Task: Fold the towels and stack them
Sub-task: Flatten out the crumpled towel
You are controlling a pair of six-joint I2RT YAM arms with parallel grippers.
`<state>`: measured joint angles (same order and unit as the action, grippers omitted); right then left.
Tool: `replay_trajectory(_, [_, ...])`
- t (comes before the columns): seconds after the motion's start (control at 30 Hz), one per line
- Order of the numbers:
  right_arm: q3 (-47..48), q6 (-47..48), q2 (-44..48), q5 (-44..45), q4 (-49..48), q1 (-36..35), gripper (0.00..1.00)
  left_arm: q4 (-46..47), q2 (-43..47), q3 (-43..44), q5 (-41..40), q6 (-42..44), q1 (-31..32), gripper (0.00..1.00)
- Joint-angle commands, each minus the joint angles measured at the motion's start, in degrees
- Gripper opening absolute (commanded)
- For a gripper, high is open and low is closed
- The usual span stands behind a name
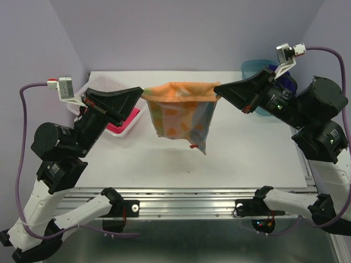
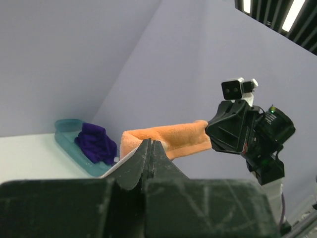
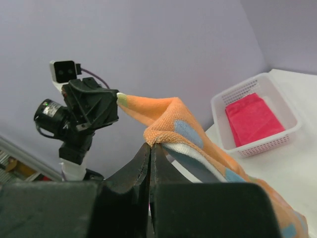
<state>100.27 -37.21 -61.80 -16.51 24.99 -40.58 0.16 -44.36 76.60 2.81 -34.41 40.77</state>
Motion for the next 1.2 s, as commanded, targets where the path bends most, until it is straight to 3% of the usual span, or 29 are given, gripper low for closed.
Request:
replay_trajectory(0.0, [-1.21,-4.35,3.52,-5.2,-4.16,-0.38,0.01,2.38,1.99,0.22,7.38,-3.37,0.01,0.0])
replay_trajectory(0.17, [-4.63,-5.59,6.16,-4.94,-4.6,-0.38,0.01,3.09,3.84,-1.53,9.15,-5.05,0.01,0.0])
replay_trajectory(0.27, [-7.7,-4.19,8.09,0.41,-4.51,-0.47,0.01,3.09,3.58,-3.11,7.65,-4.96,0.01,0.0])
replay_trajectory(0.37, [-11.56,-0.85,9.59,12.08,-2.85,-0.38,0.01,3.7,1.92,-6.36,5.03,-4.52,0.01,0.0])
replay_trajectory(0.4, [-12.89,0.11,9.77,19.51,-3.02,-0.47,0.01,4.31,1.39,-7.42,3.45,-4.35,0.01,0.0])
replay_trajectory(0.5, [-18.59,1.26,8.55,32.88,-4.16,-0.38,0.01,4.41,-1.86,-10.15,-5.07,-3.56,0.01,0.0])
replay_trajectory(0.7, [-23.36,5.56,-0.94,51.04,-10.13,0.23,0.01,6.77,-12.75,-11.3,-14.06,-1.27,-3.67,0.0])
replay_trajectory(0.77, [-24.68,6.19,-3.75,50.19,-13.29,2.51,0.01,8.53,-18.64,-10.95,-11.87,-1.27,-8.24,0.0])
replay_trajectory(0.9, [-26.52,3.2,-11.83,33.01,-19.26,17.33,0.01,12.93,-30.04,-7.97,-4.4,-1.36,-14.66,0.0])
replay_trajectory(1.17, [-19.16,4.08,-34.66,16.79,-26.58,27.3,0.01,14.43,-52.74,8.19,4.9,0.05,-21.17,0.0])
